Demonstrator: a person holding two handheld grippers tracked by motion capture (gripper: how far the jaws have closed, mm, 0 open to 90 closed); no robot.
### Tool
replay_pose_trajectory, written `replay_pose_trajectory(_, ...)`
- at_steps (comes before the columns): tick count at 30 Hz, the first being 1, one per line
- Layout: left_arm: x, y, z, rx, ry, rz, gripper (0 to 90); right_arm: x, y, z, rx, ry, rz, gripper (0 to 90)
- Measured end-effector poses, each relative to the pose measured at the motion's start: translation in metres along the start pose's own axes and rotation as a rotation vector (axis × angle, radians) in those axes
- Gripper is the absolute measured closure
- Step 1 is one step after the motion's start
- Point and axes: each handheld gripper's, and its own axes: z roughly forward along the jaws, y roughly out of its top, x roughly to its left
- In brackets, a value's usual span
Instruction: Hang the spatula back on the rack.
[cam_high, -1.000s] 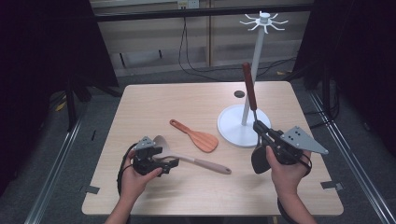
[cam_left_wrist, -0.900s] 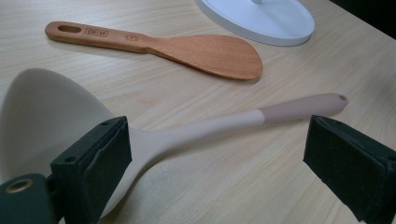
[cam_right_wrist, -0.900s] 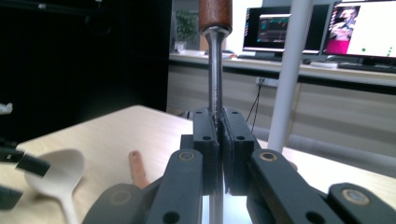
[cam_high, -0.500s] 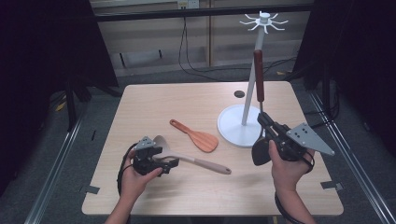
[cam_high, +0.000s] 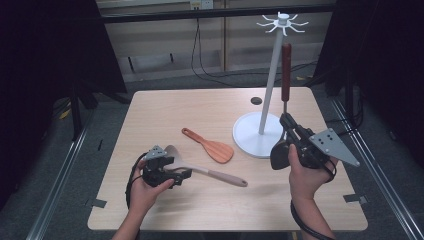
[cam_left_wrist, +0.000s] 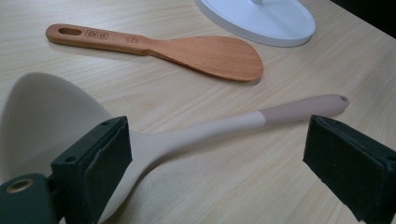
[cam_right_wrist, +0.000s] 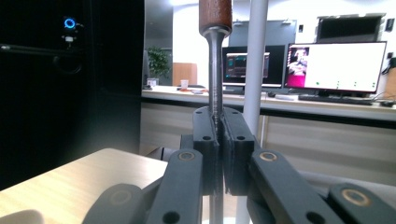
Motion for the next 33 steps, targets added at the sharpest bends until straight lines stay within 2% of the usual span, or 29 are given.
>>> replay_pose_trajectory(7,0.000,0.000,0.000,-0.002,-0.001,-0.008,7.7,0.000,0.003,0.008,-0.018,-0.025,0.002,85.8)
replay_pose_trajectory(10,0.000,0.000,-0.001,0.001,0.000,-0.005,7.7,0.002,0.003,0.012,-0.016,-0.041,-0.019,85.8)
replay_pose_trajectory(19,0.002,-0.001,0.000,0.000,-0.004,-0.015,7.6,0.000,0.004,0.025,-0.020,-0.080,-0.034,85.8)
replay_pose_trajectory(28,0.002,-0.001,0.001,-0.001,-0.006,-0.016,7.6,-0.004,0.009,0.030,-0.020,-0.094,-0.030,85.8)
replay_pose_trajectory(33,0.002,-0.001,0.001,0.004,-0.006,-0.015,7.6,-0.006,0.009,0.034,-0.010,-0.109,-0.043,85.8)
